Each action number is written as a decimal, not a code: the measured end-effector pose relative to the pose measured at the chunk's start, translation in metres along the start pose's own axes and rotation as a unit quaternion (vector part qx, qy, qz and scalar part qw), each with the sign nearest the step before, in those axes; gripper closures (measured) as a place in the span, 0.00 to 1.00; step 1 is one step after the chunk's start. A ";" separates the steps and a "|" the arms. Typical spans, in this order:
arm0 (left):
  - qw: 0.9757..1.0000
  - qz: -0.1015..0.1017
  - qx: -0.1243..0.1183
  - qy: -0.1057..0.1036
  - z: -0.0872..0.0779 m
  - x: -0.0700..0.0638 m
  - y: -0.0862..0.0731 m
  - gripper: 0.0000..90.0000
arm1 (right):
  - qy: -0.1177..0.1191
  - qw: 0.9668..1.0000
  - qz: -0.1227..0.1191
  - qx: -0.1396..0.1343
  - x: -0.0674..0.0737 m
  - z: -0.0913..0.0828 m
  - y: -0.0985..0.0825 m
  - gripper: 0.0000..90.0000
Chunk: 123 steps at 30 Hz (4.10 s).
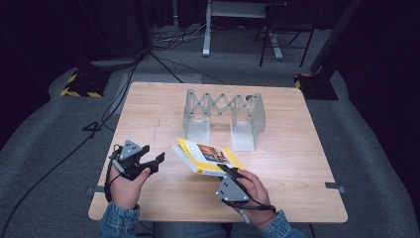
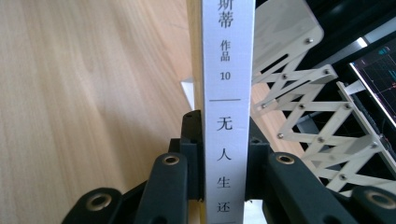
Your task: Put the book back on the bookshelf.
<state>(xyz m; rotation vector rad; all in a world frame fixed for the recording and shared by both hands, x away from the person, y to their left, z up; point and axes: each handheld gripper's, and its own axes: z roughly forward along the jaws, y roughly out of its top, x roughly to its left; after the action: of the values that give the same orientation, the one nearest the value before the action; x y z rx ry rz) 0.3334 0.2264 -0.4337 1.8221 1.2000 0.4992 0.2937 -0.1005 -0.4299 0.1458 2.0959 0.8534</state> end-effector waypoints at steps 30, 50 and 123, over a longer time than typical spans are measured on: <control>0.991 0.028 0.117 0.052 0.033 0.044 -0.052 0.27 | -0.021 0.995 0.094 -0.032 -0.070 -0.029 0.011 0.85; 0.993 0.021 0.107 0.054 0.035 0.051 -0.055 0.22 | -0.093 0.971 0.215 -0.039 -0.131 -0.025 0.001 0.85; 0.992 0.025 0.109 0.052 0.037 0.050 -0.055 0.21 | -0.109 0.917 0.384 -0.008 -0.133 0.070 -0.053 0.79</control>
<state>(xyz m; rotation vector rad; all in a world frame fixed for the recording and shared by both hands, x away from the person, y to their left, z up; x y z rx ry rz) 0.3534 0.2624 -0.5053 2.0366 1.3250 0.5141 0.4406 -0.1557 -0.4032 1.0582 1.8056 1.2320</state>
